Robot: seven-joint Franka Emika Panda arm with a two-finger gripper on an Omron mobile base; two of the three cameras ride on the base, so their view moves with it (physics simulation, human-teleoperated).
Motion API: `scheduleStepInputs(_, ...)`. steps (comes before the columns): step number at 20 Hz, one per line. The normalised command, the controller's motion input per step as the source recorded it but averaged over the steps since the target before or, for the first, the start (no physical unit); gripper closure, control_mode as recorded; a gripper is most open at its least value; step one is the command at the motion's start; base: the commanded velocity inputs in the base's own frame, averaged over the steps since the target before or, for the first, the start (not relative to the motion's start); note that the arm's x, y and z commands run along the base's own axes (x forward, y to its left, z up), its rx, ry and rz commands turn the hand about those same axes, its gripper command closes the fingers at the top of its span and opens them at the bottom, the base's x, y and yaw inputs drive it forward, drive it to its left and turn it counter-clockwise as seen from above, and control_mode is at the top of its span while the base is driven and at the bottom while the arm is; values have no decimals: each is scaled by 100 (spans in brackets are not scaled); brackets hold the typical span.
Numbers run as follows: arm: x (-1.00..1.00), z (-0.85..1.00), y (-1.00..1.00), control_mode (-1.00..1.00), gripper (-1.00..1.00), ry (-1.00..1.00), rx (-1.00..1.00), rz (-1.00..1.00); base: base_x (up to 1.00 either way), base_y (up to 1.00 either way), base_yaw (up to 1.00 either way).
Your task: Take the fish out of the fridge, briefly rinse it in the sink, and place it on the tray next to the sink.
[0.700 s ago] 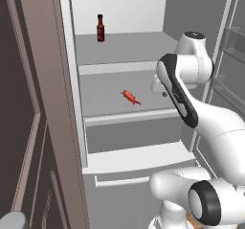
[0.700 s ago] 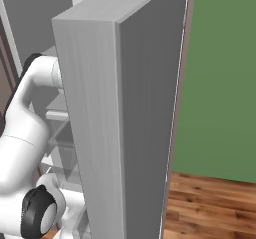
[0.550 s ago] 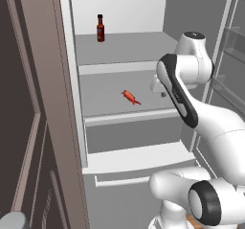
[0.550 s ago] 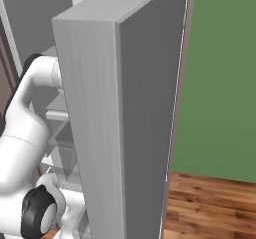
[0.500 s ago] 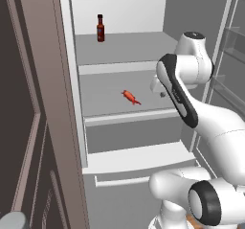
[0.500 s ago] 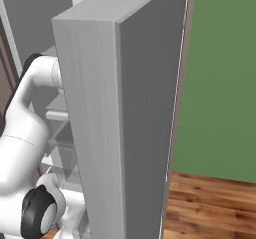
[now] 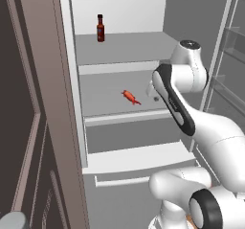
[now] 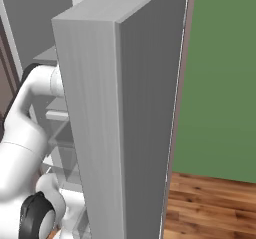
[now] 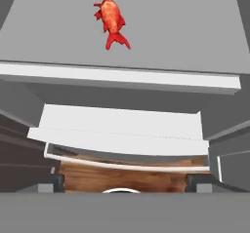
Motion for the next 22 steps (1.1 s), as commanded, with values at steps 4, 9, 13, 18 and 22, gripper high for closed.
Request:
scheduleStepInputs(4, 38, -35, 8, -100, -100, -12, 2, 0, 0, 0, 0)
scheduleStepInputs(9, 55, -21, 13, -100, -100, -10, 6, 0, 0, 0, 0)
scheduleStepInputs(13, 82, -16, 27, -100, -100, -3, 3, 0, 0, 0, 0)
scheduleStepInputs(18, 80, -20, 22, -100, -100, 0, 4, 0, 0, 0, 0)
scheduleStepInputs(22, 12, -2, 0, -100, -100, 4, 0, 0, 0, 0, 0)
